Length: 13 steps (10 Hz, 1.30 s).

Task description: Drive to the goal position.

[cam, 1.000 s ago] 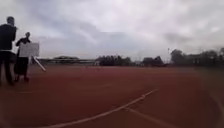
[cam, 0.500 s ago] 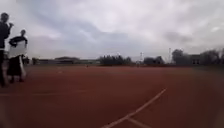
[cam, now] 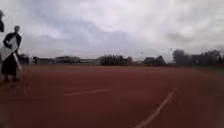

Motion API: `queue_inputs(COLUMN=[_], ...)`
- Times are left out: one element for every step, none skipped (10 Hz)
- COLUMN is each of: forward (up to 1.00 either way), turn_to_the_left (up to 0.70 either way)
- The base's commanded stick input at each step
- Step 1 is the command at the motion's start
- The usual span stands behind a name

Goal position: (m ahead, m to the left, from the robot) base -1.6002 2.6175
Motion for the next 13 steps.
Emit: queue_inputs(forward=[0.70,0.70,0.70,0.70,0.70,0.70,0.70,0.70,0.70,0.70,0.70,0.70,0.70], turn_to_the_left=[0.00,0.00,0.12,0.35,0.11,0.00,0.00,0.00,0.00,0.00,0.03,0.14,0.35])
